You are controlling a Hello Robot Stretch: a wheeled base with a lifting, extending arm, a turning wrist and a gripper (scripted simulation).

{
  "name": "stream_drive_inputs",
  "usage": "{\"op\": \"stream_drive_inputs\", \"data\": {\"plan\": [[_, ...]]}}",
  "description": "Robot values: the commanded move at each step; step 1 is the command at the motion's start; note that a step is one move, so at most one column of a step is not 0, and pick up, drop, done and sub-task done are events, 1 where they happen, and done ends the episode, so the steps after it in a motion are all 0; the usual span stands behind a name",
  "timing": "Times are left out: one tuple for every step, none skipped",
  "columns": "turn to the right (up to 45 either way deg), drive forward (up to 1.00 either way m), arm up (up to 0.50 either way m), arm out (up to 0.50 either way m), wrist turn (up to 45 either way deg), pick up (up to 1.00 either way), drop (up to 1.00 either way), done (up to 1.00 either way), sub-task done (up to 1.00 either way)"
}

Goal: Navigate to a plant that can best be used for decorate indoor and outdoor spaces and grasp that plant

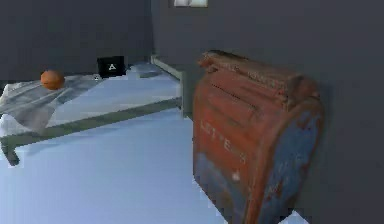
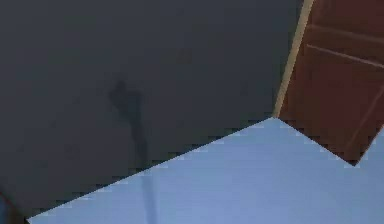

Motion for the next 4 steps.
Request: {"op": "stream_drive_inputs", "data": {"plan": [[45.0, 0.0, 0.0, 0.0, 0.0, 0.0, 0.0, 0.0, 0.0], [45.0, 0.0, 0.0, 0.0, 0.0, 0.0, 0.0, 0.0, 0.0], [45.0, 0.0, 0.0, 0.0, 0.0, 0.0, 0.0, 0.0, 0.0], [30.0, 0.0, 0.0, 0.0, 0.0, 0.0, 0.0, 0.0, 0.0]]}}
